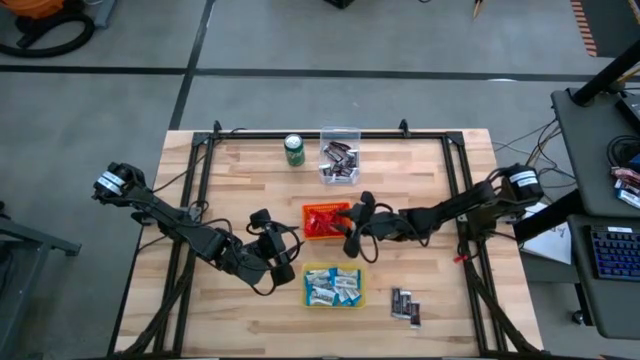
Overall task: Sort candy
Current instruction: Put the black candy into the transparent bin
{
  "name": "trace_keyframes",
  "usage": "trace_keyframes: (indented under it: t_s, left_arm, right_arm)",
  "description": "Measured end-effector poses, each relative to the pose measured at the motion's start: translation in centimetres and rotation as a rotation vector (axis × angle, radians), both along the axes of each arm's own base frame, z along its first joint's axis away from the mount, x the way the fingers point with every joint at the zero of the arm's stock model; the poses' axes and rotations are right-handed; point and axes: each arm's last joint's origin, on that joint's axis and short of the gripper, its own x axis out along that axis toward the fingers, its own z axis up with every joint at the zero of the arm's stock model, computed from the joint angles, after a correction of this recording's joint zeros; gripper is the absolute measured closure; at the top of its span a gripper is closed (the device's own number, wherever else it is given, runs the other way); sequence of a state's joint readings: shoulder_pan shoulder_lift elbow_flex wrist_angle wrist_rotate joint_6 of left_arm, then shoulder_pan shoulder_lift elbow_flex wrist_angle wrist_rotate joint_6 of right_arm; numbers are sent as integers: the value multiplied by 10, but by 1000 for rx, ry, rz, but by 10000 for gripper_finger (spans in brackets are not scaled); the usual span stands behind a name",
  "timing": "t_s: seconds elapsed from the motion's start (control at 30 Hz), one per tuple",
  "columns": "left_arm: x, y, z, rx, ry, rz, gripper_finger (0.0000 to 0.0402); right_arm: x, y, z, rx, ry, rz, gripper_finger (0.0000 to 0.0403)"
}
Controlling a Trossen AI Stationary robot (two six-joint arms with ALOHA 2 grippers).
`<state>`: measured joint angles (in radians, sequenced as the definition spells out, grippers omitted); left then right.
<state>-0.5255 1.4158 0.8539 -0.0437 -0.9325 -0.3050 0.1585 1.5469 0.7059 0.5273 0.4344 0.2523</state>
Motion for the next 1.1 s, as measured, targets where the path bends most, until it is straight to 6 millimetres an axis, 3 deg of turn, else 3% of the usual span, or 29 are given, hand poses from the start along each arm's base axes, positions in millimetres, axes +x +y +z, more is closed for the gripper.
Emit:
trace_keyframes:
  t_s: [0.23, 0.57, 0.83, 1.1]
  left_arm:
    - [0, 0, 0, 0, 0, 0, 228]
    - [0, 0, 0, -2, -3, 0, 228]
    - [0, 0, 1, 2, -3, -2, 228]
    - [0, 0, 1, 3, -3, -3, 228]
  right_arm:
    - [-5, 1, 11, 56, -6, 28, 212]
    - [-14, 10, 29, 345, 123, 172, 211]
    - [-16, 41, 44, 555, 345, 305, 217]
    - [-43, 83, 63, 412, 688, 419, 230]
